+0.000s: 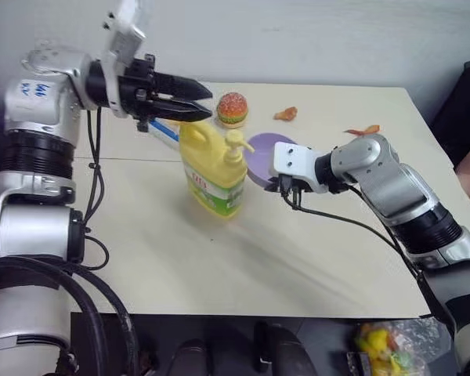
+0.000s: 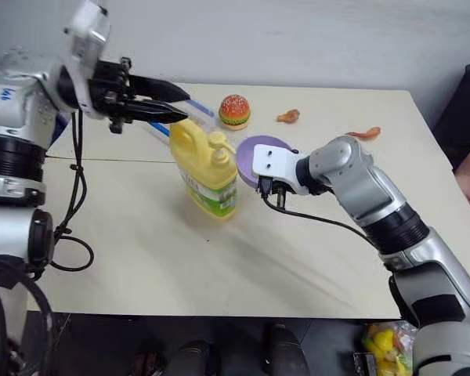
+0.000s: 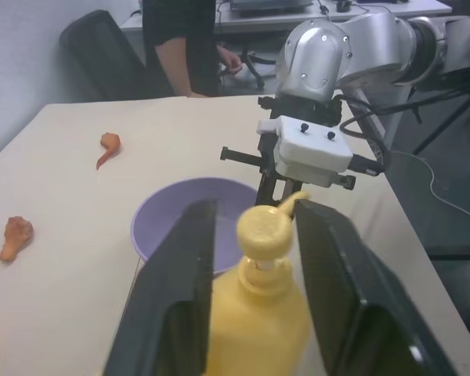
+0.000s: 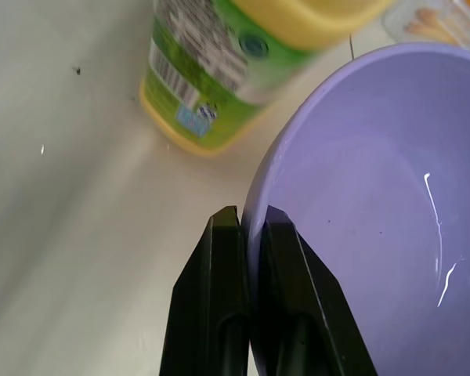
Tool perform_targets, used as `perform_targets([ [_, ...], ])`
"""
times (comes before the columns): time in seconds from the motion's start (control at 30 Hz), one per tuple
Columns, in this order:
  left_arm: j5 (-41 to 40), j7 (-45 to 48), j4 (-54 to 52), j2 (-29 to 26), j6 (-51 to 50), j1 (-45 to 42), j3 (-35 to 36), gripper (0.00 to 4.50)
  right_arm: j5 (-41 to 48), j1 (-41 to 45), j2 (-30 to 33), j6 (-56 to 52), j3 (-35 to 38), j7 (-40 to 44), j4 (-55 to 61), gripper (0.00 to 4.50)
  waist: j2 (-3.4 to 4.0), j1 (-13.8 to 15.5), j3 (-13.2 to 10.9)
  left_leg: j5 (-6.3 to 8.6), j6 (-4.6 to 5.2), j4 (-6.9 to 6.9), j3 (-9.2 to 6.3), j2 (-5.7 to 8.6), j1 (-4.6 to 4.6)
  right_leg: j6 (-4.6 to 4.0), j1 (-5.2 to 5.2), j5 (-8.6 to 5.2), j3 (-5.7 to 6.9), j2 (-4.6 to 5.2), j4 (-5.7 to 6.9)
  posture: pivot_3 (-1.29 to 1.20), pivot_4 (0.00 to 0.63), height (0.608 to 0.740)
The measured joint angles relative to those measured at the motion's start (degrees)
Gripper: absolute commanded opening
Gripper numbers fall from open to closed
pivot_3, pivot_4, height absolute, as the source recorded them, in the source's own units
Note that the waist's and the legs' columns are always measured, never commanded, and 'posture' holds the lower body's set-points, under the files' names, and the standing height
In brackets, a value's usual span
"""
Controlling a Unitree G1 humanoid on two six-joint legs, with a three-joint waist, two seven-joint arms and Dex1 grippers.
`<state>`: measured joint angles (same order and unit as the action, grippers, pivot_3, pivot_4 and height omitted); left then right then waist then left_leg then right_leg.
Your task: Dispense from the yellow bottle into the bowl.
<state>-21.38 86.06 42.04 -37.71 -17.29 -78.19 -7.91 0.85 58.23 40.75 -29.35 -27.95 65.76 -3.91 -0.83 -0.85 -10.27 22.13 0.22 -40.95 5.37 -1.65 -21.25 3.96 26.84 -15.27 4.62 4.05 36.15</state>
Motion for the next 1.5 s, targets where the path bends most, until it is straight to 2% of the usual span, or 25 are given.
perform_targets([
  [0.07, 0.73, 0.0, 1.18, 1.61, 1.47, -0.01, -0.04, 0.13, -0.48, 0.61, 0.0, 0.6, -0.04, 1.37, -0.16, 0.0, 0.0, -0.31, 0.0, 0.0, 0.0, -0.04, -0.02, 0.0, -0.01, 0.0, 0.0, 0.0, 0.03, 0.03, 0.06, 0.0, 0.15, 0.74],
  [0.1, 1.01, 0.0, 1.44, 2.04, 1.86, -0.06, -0.01, 0.03, -0.8, 0.85, 0.06, 0.66, -0.03, 2.05, -0.09, 0.0, 0.0, -0.6, 0.0, 0.0, 0.0, -0.07, -0.03, 0.0, 0.0, 0.0, 0.0, 0.0, 0.03, 0.05, 0.13, 0.0, 0.15, 0.74],
  [0.3, 1.05, 0.0, 1.21, 3.14, 2.16, -1.16, 0.27, 0.03, -0.96, -0.45, 3.82, -0.28, 1.62, 5.56, 4.3, 0.0, 0.02, -0.71, -0.01, 0.0, 0.0, -0.15, -0.05, -0.02, 0.07, 0.0, 0.0, 0.0, 0.0, 0.17, 0.39, 0.0, 0.15, 0.74],
  [0.47, 0.41, 0.01, -0.18, 2.47, 1.21, -1.29, 0.48, 0.03, 3.28, -2.82, 7.51, -7.83, 5.06, 8.99, 13.96, 0.0, 0.02, -0.7, -0.01, 0.0, 0.0, -0.16, -0.09, -0.03, 0.07, 0.0, 0.0, 0.0, 0.0, 0.2, 0.4, 0.0, 0.15, 0.74],
  [0.67, 0.23, 0.01, -1.53, 1.6, 1.82, -0.82, -0.16, 0.03, 7.89, -2.82, 7.49, -15.58, 6.49, 9.39, 21.73, 0.0, 0.02, -0.63, -0.01, 0.0, 0.0, -0.23, -0.08, 0.0, 0.09, 0.0, 0.0, 0.0, 0.0, 0.24, 0.5, 0.0, 0.15, 0.74],
  [1.03, -0.97, 0.01, -4.35, -0.46, 5.59, 2.79, -4.42, 0.03, 11.52, -1.39, 8.04, -19.77, 6.49, 8.75, 25.69, 0.0, 0.02, -0.59, -0.01, 0.0, 0.03, -0.27, -0.08, 0.02, 0.08, 0.0, 0.0, 0.0, 0.0, 0.26, 0.55, 0.0, 0.15, 0.74],
  [1.5, 2.31, -0.03, -0.02, 4.19, 10.8, 1.91, -2.13, 0.03, 12.52, -0.75, 11.27, -19.05, 6.46, 10.44, 26.58, 0.0, 0.02, -0.55, -0.01, 0.0, 0.04, -0.3, -0.07, 0.19, 0.08, 0.01, -0.01, 0.0, 0.0, 0.27, 0.56, 0.0, 0.15, 0.74],
])
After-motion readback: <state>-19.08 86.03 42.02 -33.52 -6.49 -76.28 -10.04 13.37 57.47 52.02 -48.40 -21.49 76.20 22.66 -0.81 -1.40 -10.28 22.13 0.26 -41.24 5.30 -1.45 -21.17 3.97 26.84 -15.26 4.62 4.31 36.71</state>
